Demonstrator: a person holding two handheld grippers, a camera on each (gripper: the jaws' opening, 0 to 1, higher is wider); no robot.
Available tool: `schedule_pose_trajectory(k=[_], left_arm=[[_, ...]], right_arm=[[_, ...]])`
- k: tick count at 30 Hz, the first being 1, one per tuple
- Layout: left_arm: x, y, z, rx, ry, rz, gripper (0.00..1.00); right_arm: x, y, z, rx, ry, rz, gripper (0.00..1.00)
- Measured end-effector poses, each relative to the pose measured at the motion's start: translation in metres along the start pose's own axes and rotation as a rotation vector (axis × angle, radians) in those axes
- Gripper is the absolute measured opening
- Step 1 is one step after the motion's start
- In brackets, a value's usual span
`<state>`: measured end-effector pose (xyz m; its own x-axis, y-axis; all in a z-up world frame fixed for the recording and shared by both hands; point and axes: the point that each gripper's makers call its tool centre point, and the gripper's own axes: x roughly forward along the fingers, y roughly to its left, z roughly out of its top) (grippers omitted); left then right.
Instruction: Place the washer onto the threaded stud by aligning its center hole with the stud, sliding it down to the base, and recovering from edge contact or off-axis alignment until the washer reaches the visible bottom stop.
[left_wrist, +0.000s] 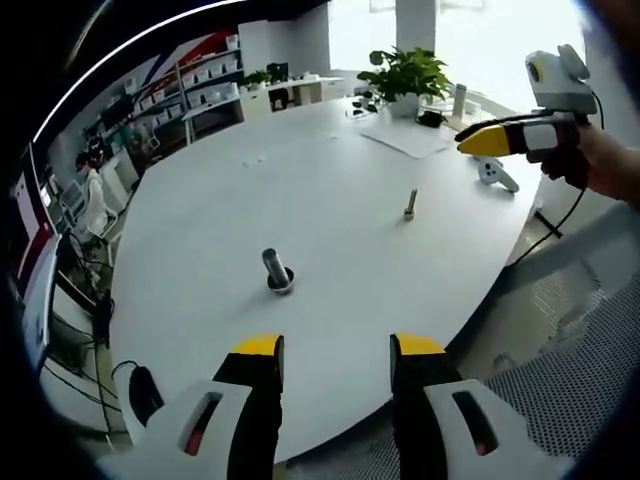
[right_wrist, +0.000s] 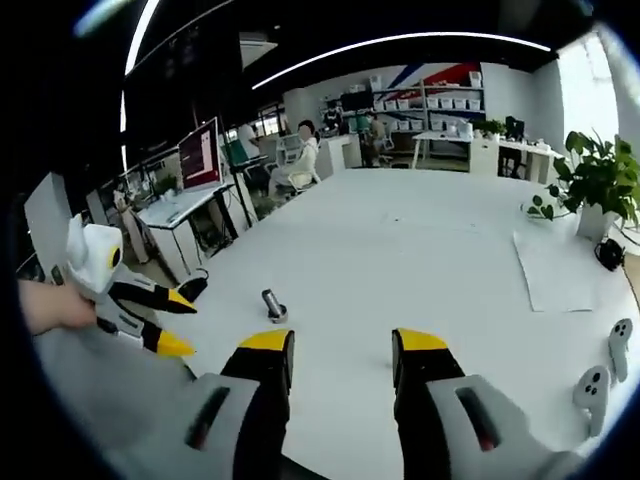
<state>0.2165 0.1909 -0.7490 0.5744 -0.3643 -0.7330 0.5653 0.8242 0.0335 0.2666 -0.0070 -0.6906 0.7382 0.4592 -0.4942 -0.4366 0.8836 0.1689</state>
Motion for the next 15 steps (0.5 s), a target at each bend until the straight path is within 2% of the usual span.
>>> schedule_pose_trajectory(k=[2,6,10,15], left_arm=[[-0.002,0.003,0.002,-0.007,-0.014,0.012,0.41],[-0.005,0.01,0.009,-0.025,-0.043,0.035,0.41],[-0.007,0.012,0.01,-0.037,-0.057,0.043,0.41],[-0.007,0.013,0.013,-0.035,-0.065,0.047,0.41]], right_arm=[[0.003,0.0,-0.001,-0.023,0.0,-0.017,0.44],[0.002,0.004,0.005,-0.098,-0.047,-0.025,0.46],[0.007,0.004,-0.003,-0.09,-0.021,-0.007,0.46],[0.01,-0.003,-0.003,-0.088,-0.015,-0.016,0.45]])
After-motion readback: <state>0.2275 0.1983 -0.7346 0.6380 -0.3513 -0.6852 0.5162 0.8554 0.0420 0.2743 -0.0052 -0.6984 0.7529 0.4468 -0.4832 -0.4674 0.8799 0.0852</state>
